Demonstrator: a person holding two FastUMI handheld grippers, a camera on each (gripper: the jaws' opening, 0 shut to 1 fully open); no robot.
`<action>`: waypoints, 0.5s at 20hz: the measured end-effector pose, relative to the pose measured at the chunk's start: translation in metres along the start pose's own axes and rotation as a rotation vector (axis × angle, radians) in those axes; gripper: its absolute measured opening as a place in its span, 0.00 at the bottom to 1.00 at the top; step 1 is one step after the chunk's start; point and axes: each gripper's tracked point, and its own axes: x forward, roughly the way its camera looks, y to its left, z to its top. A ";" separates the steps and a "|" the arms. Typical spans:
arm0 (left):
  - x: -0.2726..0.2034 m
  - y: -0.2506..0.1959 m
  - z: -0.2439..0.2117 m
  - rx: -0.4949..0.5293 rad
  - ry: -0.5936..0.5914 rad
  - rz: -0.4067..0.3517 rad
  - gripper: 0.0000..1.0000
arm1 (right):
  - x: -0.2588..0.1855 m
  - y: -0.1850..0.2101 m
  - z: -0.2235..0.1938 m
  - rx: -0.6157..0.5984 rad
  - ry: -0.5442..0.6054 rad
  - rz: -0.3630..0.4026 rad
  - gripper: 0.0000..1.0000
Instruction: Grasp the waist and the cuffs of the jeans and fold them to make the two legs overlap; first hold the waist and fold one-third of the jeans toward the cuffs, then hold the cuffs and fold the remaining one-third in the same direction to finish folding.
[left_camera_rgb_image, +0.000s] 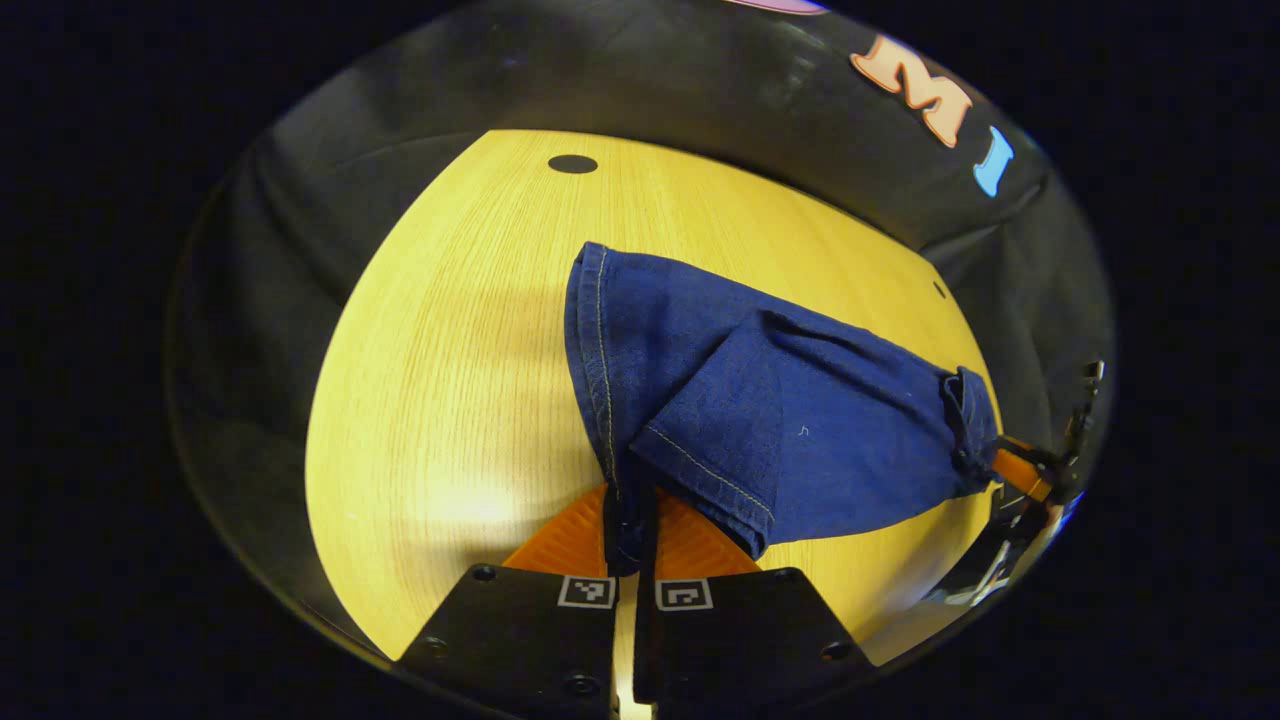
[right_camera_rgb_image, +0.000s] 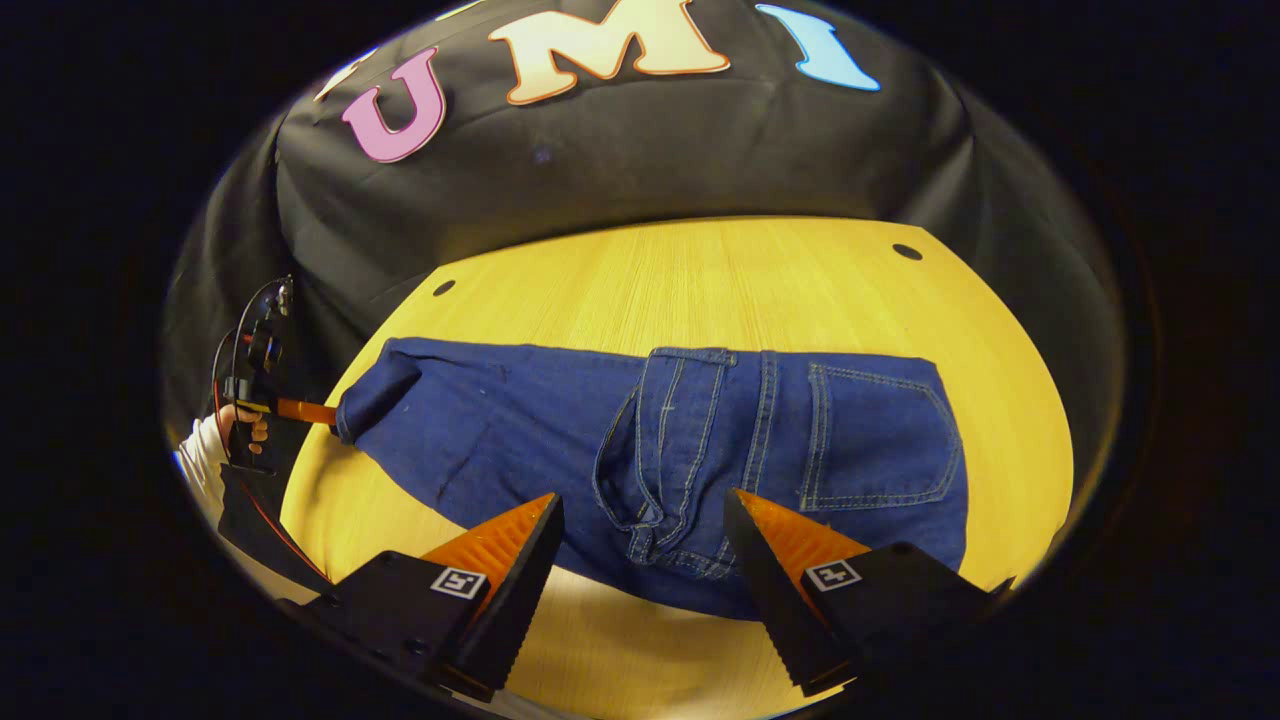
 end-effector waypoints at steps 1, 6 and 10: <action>-0.006 -0.005 0.005 0.015 0.000 0.017 0.01 | -0.005 -0.004 0.003 0.004 -0.015 -0.011 0.95; -0.048 -0.078 0.038 -0.040 0.010 -0.013 0.00 | -0.040 -0.035 0.011 0.032 -0.076 -0.054 0.99; -0.064 -0.171 0.061 0.018 -0.023 -0.093 0.00 | -0.070 -0.076 0.003 0.085 -0.097 -0.061 0.95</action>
